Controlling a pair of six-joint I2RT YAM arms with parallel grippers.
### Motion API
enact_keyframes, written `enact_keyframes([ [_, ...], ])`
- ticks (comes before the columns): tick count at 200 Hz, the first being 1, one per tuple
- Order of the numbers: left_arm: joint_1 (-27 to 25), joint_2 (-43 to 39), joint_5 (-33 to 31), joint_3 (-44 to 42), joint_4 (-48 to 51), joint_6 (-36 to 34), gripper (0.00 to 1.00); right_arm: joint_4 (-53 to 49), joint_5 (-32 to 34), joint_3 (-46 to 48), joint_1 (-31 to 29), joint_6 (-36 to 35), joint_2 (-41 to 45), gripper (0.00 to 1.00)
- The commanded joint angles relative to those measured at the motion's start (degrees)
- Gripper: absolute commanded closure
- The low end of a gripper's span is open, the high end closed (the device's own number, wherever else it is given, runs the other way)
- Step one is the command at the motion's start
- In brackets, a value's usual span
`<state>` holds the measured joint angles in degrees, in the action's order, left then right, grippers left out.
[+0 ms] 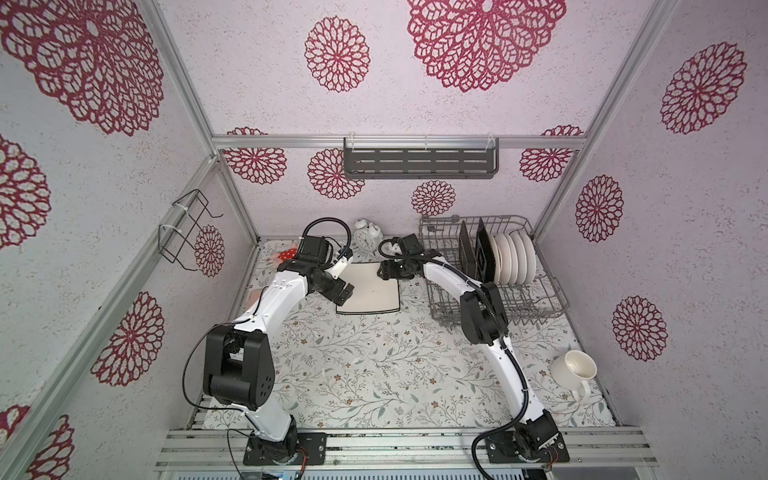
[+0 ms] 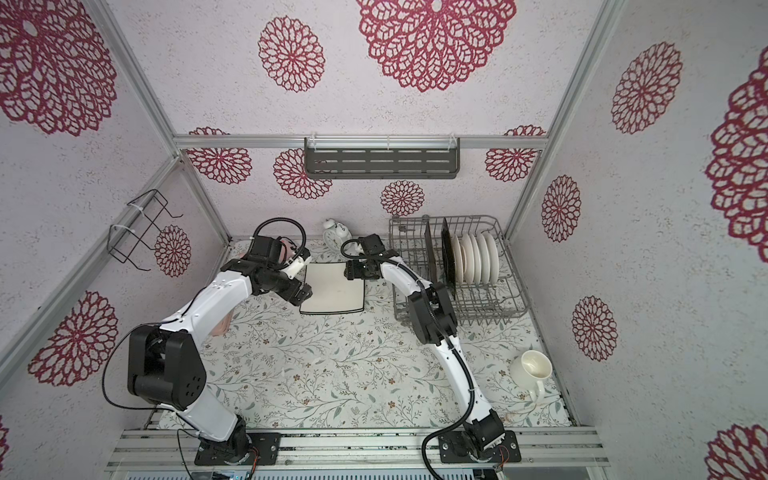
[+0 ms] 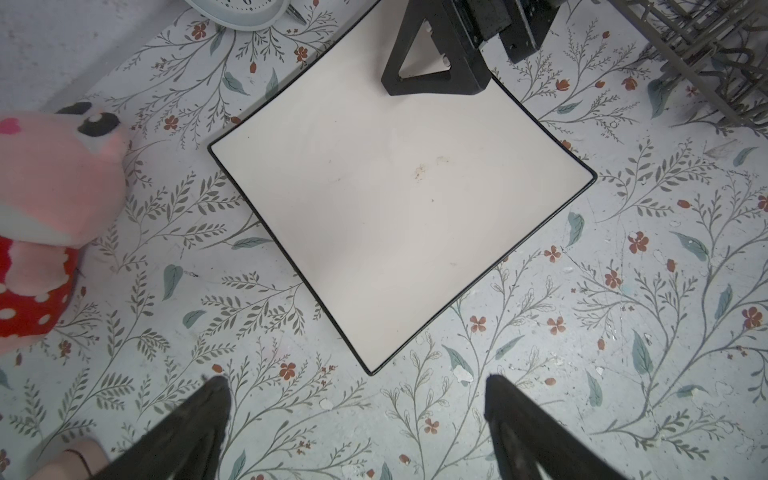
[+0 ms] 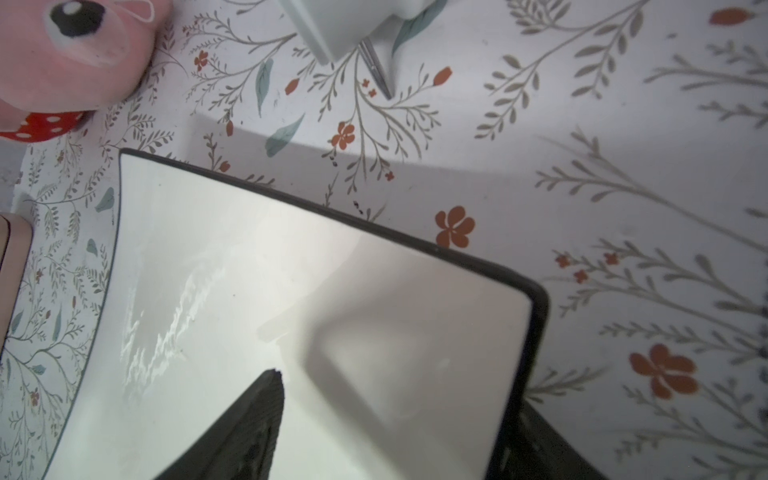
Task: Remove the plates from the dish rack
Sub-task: 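Open both grippers and raise them, moving the right gripper toward the rack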
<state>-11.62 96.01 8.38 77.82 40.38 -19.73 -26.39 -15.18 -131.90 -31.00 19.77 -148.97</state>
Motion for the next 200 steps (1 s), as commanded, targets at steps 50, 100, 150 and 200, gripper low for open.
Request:
enact_keyframes([
  [50, 0.81, -8.65, 0.78, -3.73, -8.19, 2.38, 0.03, 4.40, 2.14, 9.45, 0.30, -2.00, 9.84, 0.05],
  [100, 0.56, -12.52, 0.54, -3.59, -10.32, 5.49, 0.03, 6.72, 5.30, 15.38, 0.10, -5.80, 17.33, 0.01],
  [150, -0.80, -17.49, -3.87, -6.19, -18.77, 9.81, 0.03, 4.68, 12.11, 21.55, -0.57, -13.11, 30.41, 0.01],
  [200, -2.34, -16.70, -5.30, -4.50, -18.86, 9.97, 0.03, 6.24, 15.33, 33.37, 0.21, -17.45, 47.47, 0.03],
])
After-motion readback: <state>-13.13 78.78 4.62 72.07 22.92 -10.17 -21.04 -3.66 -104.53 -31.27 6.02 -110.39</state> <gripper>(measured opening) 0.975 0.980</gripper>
